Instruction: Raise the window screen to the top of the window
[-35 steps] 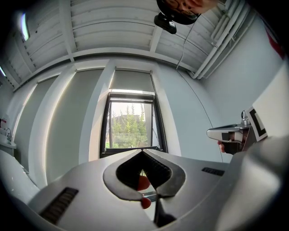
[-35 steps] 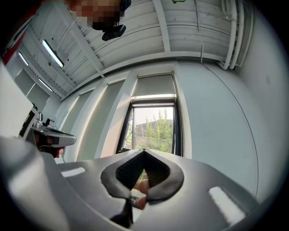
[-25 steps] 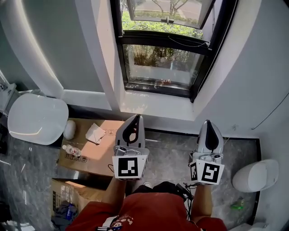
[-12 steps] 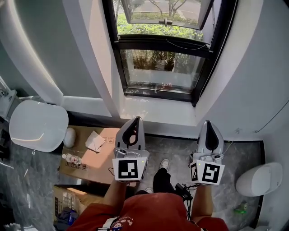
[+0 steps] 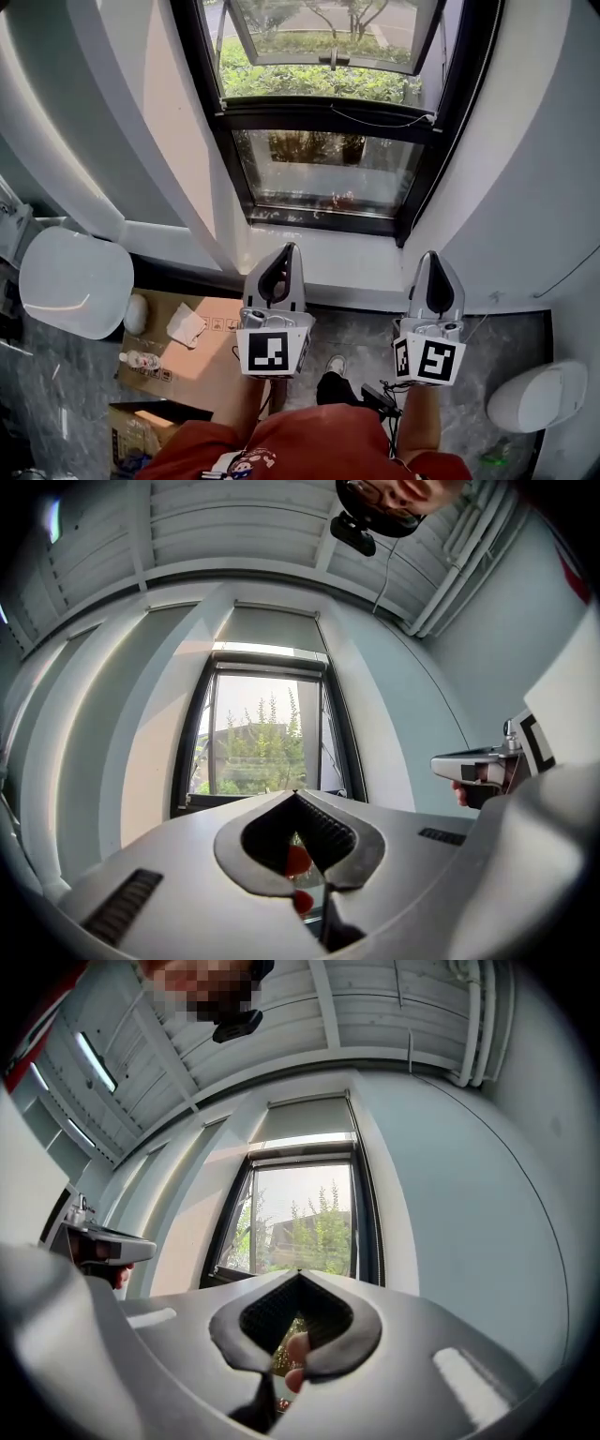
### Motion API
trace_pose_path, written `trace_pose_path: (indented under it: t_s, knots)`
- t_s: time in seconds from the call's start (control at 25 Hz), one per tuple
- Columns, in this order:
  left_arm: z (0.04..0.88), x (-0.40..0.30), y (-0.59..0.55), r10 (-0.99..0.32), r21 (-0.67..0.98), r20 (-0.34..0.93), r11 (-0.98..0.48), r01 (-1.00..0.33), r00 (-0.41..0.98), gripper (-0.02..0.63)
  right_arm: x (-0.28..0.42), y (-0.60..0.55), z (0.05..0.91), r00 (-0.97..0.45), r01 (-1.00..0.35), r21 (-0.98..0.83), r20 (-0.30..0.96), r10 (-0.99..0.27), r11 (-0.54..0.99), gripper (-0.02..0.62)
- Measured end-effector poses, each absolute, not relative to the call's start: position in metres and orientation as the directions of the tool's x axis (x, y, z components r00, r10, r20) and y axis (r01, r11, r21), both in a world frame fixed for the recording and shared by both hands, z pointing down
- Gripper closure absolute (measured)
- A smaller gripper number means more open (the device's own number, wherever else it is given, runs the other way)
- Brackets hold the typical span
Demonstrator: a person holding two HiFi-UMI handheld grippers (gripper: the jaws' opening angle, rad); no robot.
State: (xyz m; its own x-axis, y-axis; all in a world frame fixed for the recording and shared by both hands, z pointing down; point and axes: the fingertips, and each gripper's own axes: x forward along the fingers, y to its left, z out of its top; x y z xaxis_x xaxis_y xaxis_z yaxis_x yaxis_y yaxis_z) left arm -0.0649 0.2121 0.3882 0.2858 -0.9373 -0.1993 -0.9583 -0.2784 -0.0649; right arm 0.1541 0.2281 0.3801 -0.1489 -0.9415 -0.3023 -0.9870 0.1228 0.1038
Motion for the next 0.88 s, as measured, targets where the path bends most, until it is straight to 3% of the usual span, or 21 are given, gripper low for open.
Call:
trace_pose_path:
  t_s: [0.88]
  knots:
    - [0.385, -0.024, 0.061, -0.967, -0.097, -0.144, -0.2, -0.975, 0.213, 0.601, 0.196, 0.061, 0.389, -0.222, -0.975, 0.062, -0.279, -0.934, 0.213, 0.586]
